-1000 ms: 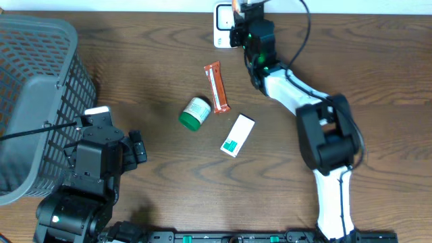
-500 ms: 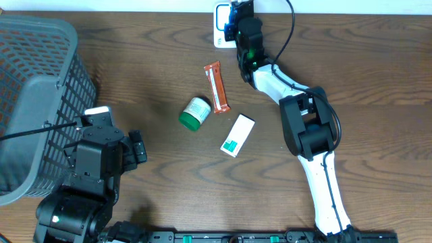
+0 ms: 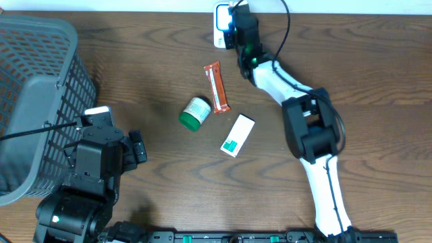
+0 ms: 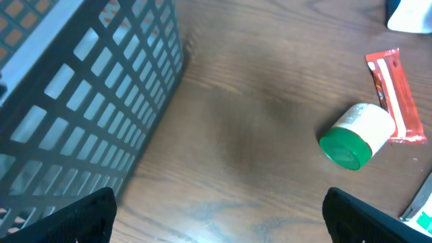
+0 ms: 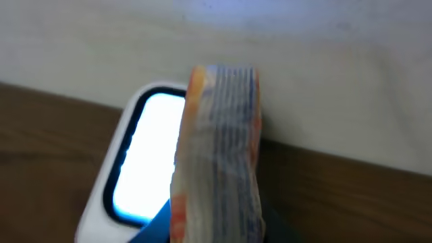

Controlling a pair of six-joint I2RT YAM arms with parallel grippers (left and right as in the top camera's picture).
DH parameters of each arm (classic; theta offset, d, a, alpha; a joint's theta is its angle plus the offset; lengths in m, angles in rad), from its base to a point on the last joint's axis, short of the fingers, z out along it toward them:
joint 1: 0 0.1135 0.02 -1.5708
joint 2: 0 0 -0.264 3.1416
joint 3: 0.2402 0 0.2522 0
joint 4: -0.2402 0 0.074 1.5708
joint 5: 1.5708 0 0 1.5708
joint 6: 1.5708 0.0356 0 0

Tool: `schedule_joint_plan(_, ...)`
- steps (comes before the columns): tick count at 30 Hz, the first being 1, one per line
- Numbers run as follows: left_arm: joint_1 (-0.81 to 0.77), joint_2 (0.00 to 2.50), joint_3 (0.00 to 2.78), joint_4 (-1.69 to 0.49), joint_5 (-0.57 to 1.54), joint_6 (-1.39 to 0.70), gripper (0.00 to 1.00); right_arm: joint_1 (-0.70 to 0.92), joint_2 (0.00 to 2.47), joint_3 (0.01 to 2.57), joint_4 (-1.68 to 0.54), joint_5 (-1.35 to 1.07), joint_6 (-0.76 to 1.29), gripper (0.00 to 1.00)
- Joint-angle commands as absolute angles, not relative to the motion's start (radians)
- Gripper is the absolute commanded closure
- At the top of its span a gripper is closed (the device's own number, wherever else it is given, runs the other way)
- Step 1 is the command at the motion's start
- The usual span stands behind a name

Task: Scan the item barcode

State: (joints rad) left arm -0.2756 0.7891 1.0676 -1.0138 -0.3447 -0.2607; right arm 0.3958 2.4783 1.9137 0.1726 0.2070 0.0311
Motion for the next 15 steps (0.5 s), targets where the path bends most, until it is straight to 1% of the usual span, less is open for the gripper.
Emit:
schedule_joint_plan(1, -0.270, 0.785, 1.077, -1.013, -0.352, -0.248, 0.02, 0.389, 2.249, 1.933, 0.047, 0.232, 0.019, 0.79)
schedule_joint_plan(4, -0.270, 0.785, 1.077, -1.013, -0.352, -0.248, 0.02, 0.363, 2.111, 1.933, -0.169, 0.300, 0.049, 0.81)
schedule_joint_plan(8, -0.270, 0.785, 1.077, -1.013, -0.352, -0.248, 0.02, 0.287, 1.944, 1.933, -0.514, 0.397, 0.104, 0.84)
schedule_joint_plan(12, -0.270, 0.785, 1.077, -1.013, -0.352, -0.248, 0.02, 0.145, 1.844, 1.932, -0.858, 0.418, 0.226, 0.85)
schedule_joint_plan(15, -0.270, 0.785, 1.077, -1.013, -0.352, -0.248, 0.02, 0.006, 1.829, 1.932, -1.048, 0.418, 0.292, 0.87)
